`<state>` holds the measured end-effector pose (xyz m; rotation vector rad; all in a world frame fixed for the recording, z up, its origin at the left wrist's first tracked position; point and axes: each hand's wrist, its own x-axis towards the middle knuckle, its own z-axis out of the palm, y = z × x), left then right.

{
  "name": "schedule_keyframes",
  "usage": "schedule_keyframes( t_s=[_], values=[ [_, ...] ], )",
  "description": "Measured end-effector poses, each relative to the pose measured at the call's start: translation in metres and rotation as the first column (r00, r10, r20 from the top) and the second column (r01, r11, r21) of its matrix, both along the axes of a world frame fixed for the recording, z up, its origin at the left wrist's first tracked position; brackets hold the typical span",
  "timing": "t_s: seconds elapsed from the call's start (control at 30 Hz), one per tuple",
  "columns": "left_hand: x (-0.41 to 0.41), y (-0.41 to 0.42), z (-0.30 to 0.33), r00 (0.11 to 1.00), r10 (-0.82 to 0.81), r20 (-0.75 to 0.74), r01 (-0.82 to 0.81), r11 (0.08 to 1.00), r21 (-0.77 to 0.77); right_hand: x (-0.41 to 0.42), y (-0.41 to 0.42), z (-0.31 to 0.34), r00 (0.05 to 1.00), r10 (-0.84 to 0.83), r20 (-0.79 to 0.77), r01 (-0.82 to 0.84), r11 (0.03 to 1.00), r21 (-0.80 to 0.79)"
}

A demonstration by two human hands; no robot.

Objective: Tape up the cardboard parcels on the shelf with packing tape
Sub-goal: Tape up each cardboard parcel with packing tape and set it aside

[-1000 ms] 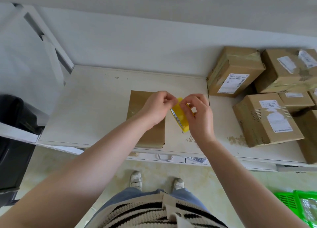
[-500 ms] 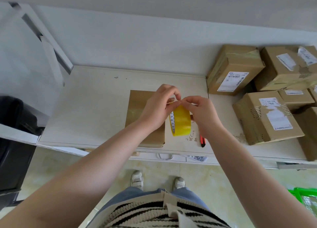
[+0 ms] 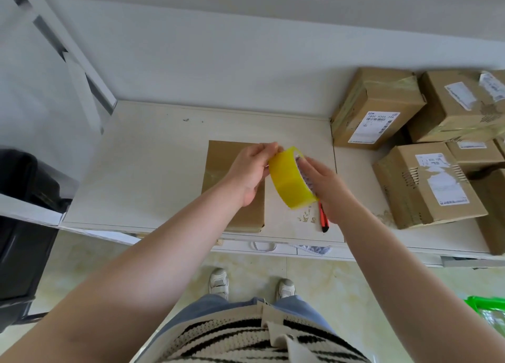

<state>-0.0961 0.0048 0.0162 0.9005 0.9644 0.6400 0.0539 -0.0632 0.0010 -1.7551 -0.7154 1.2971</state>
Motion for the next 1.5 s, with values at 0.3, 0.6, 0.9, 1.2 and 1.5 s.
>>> schedule_keyframes(
  t_s=[0.3,0.6,0.9,1.2,1.5],
  values=[
    [-0.041,0.035,-0.031,0.776,0.314,-0.547,0.060,0.826,0.560,0.019,-0.005,-0.051,0.964,-0.252,0.087,0.255,0.966,-0.034],
    [-0.089,0.018,-0.080,0.655,0.049,-0.754,0.071,0.989,0.127,0.010,0.017,-0.081,0.719,0.131,0.682,0.061,0.966,-0.250],
    [-0.089,0.013,-0.084,0.726,0.084,-0.682,0.055,0.982,0.179,-0.136,0.041,-0.040,0.777,0.184,0.602,-0.166,0.982,-0.085],
    [-0.092,0.014,-0.080,0.703,0.042,-0.709,0.125,0.975,0.182,-0.142,0.048,-0.050,0.735,0.104,0.670,0.029,0.982,-0.185],
    [-0.085,0.014,-0.079,0.445,0.016,-0.896,0.316,0.933,0.174,-0.092,0.051,-0.066,0.931,0.045,0.363,0.014,0.987,-0.160]
  ],
)
